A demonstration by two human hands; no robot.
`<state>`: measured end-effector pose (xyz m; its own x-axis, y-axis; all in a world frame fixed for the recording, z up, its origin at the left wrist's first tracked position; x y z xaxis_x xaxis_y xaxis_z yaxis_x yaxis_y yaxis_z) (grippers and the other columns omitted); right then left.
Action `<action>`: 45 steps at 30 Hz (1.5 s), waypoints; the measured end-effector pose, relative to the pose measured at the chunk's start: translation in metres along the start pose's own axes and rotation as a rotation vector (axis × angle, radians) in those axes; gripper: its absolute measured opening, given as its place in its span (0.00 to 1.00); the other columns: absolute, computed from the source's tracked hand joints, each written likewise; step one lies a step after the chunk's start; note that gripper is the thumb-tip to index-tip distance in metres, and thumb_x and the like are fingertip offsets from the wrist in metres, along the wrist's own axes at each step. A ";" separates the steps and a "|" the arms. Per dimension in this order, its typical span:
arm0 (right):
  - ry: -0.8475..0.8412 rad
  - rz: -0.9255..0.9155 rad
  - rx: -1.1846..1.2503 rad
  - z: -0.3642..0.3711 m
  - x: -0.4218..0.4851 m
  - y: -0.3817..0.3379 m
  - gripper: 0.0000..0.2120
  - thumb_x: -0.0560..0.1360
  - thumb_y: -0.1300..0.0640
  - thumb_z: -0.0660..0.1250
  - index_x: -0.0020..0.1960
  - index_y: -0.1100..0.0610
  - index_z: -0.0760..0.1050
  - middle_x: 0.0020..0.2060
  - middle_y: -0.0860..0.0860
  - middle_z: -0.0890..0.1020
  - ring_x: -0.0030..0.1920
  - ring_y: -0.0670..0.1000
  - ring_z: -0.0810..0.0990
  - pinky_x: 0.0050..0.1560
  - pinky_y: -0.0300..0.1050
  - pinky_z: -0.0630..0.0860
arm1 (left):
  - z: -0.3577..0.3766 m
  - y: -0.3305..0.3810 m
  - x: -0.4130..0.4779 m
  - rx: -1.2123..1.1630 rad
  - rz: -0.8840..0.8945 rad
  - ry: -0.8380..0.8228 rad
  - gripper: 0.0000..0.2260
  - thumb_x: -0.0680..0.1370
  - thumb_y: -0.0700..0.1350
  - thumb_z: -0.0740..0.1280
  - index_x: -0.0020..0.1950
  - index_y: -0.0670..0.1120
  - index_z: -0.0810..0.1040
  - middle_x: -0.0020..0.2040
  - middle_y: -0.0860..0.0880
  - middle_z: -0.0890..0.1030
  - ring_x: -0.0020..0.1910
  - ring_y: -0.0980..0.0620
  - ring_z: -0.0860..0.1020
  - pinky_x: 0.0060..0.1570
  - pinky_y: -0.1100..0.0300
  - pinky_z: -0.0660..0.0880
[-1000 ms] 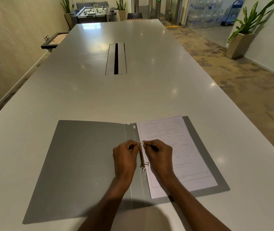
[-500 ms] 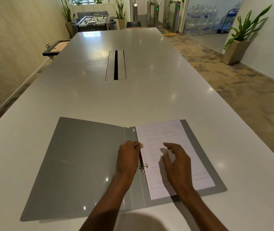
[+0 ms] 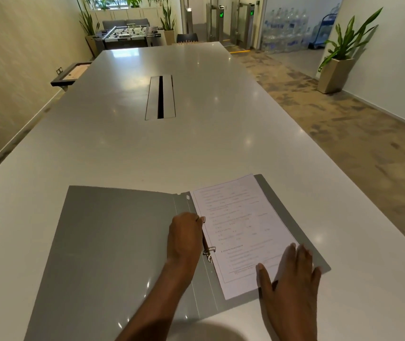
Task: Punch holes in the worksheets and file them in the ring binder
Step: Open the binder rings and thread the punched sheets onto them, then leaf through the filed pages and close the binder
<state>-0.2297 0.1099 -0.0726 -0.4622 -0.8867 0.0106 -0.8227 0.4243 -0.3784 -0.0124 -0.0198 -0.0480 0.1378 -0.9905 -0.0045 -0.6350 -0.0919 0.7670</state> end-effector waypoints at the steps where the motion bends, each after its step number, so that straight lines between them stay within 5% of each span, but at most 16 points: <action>1: -0.010 0.014 -0.014 0.000 -0.003 0.003 0.45 0.76 0.32 0.48 0.83 0.61 0.49 0.83 0.60 0.55 0.83 0.59 0.49 0.82 0.60 0.45 | 0.000 0.002 -0.003 0.002 -0.004 0.005 0.24 0.84 0.41 0.67 0.27 0.45 0.69 0.25 0.54 0.72 0.21 0.67 0.74 0.20 0.71 0.64; 4: -0.032 0.041 -0.058 -0.002 -0.009 0.012 0.49 0.74 0.29 0.44 0.83 0.61 0.45 0.83 0.60 0.51 0.83 0.59 0.47 0.82 0.60 0.42 | -0.001 0.007 -0.011 0.050 -0.003 0.023 0.25 0.84 0.41 0.67 0.27 0.48 0.66 0.25 0.56 0.69 0.19 0.59 0.69 0.21 0.71 0.65; 7: -0.022 0.047 -0.073 -0.003 -0.012 0.018 0.50 0.73 0.28 0.42 0.83 0.61 0.44 0.83 0.59 0.51 0.84 0.58 0.47 0.82 0.60 0.43 | 0.000 0.008 -0.013 0.080 -0.004 0.022 0.26 0.84 0.41 0.68 0.27 0.49 0.65 0.26 0.55 0.69 0.23 0.61 0.66 0.24 0.70 0.67; 12: -0.024 0.039 -0.061 -0.004 -0.011 0.021 0.50 0.72 0.27 0.41 0.84 0.59 0.42 0.84 0.58 0.49 0.84 0.58 0.46 0.82 0.58 0.40 | -0.001 0.003 -0.013 0.086 0.009 -0.002 0.18 0.83 0.42 0.67 0.33 0.42 0.78 0.30 0.52 0.78 0.26 0.59 0.73 0.25 0.67 0.71; 18: -0.013 0.049 -0.079 -0.006 -0.011 0.020 0.48 0.74 0.28 0.40 0.84 0.58 0.44 0.84 0.57 0.51 0.84 0.58 0.47 0.82 0.59 0.43 | -0.008 -0.003 -0.014 0.037 0.093 0.007 0.10 0.83 0.38 0.67 0.44 0.41 0.84 0.39 0.47 0.86 0.36 0.51 0.83 0.38 0.56 0.80; 21: -0.016 0.058 -0.100 -0.005 -0.011 0.018 0.48 0.74 0.29 0.40 0.84 0.58 0.46 0.83 0.58 0.53 0.84 0.58 0.49 0.82 0.60 0.44 | -0.013 0.005 -0.021 0.023 0.181 0.012 0.08 0.83 0.39 0.67 0.49 0.45 0.86 0.44 0.50 0.84 0.40 0.58 0.81 0.39 0.73 0.75; 23: -0.011 0.058 -0.120 -0.006 -0.010 0.017 0.47 0.74 0.29 0.40 0.83 0.59 0.47 0.83 0.58 0.55 0.84 0.58 0.49 0.82 0.60 0.43 | -0.012 0.010 -0.027 0.067 0.254 0.009 0.10 0.83 0.41 0.67 0.62 0.47 0.85 0.58 0.48 0.83 0.55 0.56 0.80 0.53 0.82 0.68; 25: -0.007 0.056 -0.123 -0.007 -0.010 0.015 0.47 0.74 0.29 0.40 0.83 0.59 0.48 0.83 0.57 0.56 0.84 0.58 0.49 0.82 0.60 0.42 | -0.006 0.010 -0.028 0.147 0.286 -0.031 0.16 0.83 0.45 0.68 0.71 0.49 0.80 0.72 0.47 0.78 0.72 0.50 0.73 0.70 0.70 0.63; 28: -0.002 0.056 -0.117 -0.007 -0.010 0.014 0.47 0.74 0.30 0.43 0.83 0.59 0.50 0.82 0.57 0.58 0.83 0.58 0.52 0.82 0.60 0.43 | 0.003 0.005 -0.025 0.255 0.277 -0.096 0.22 0.83 0.53 0.67 0.76 0.50 0.75 0.77 0.48 0.73 0.77 0.48 0.69 0.79 0.49 0.63; 38: 0.017 0.087 -0.030 -0.011 -0.001 0.024 0.38 0.78 0.40 0.64 0.79 0.60 0.59 0.78 0.58 0.68 0.81 0.58 0.60 0.82 0.60 0.44 | 0.012 -0.001 -0.019 0.361 0.248 -0.142 0.26 0.80 0.56 0.69 0.77 0.53 0.70 0.77 0.52 0.72 0.76 0.51 0.68 0.75 0.49 0.60; 45: 0.133 0.163 0.241 -0.043 0.028 0.024 0.35 0.74 0.44 0.74 0.75 0.59 0.67 0.66 0.61 0.79 0.67 0.65 0.75 0.71 0.67 0.66 | 0.011 0.003 -0.019 0.385 0.245 -0.153 0.27 0.80 0.56 0.69 0.77 0.53 0.70 0.77 0.52 0.72 0.75 0.51 0.68 0.74 0.50 0.60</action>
<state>-0.2770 0.1033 -0.0414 -0.6334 -0.7724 0.0465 -0.6396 0.4888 -0.5932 -0.0250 -0.0026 -0.0530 -0.1463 -0.9888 0.0305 -0.8741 0.1437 0.4640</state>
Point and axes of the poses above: each hand's wrist, its own x-axis towards the middle knuckle, its own z-axis out of the palm, y = z × x, the point moved 4 cm from there along x, towards the middle knuckle
